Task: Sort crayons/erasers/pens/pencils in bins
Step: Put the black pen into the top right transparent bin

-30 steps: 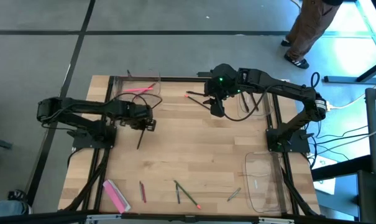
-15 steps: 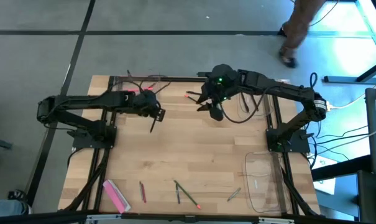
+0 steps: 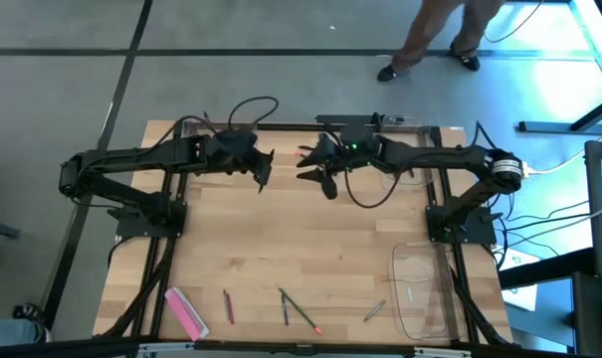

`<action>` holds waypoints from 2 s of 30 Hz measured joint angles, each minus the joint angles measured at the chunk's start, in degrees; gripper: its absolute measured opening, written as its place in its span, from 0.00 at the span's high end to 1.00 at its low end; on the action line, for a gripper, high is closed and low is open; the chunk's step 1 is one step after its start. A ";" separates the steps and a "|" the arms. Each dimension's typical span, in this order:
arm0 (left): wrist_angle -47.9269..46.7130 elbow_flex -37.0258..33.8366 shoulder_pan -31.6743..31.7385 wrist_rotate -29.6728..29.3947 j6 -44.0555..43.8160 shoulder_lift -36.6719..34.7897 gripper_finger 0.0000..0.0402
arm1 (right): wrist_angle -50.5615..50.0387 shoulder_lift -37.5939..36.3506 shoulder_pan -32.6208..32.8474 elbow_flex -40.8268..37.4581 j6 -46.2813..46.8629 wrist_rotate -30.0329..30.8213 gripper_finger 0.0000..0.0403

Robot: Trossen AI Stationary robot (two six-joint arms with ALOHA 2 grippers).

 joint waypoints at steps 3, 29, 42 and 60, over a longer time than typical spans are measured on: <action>1.88 0.00 0.00 -0.31 2.07 0.00 0.96 | 9.22 1.13 -0.02 -4.46 4.97 1.59 0.62; 6.20 0.00 0.09 -0.69 6.72 0.02 0.96 | 23.00 20.46 1.49 9.99 10.62 -0.41 0.62; 6.02 0.00 0.09 -0.71 7.10 0.02 0.96 | 21.39 22.39 1.34 13.56 10.46 -2.21 0.76; 6.22 0.04 0.07 -0.65 10.16 0.02 0.93 | 21.03 22.39 0.53 13.56 11.50 -3.85 0.90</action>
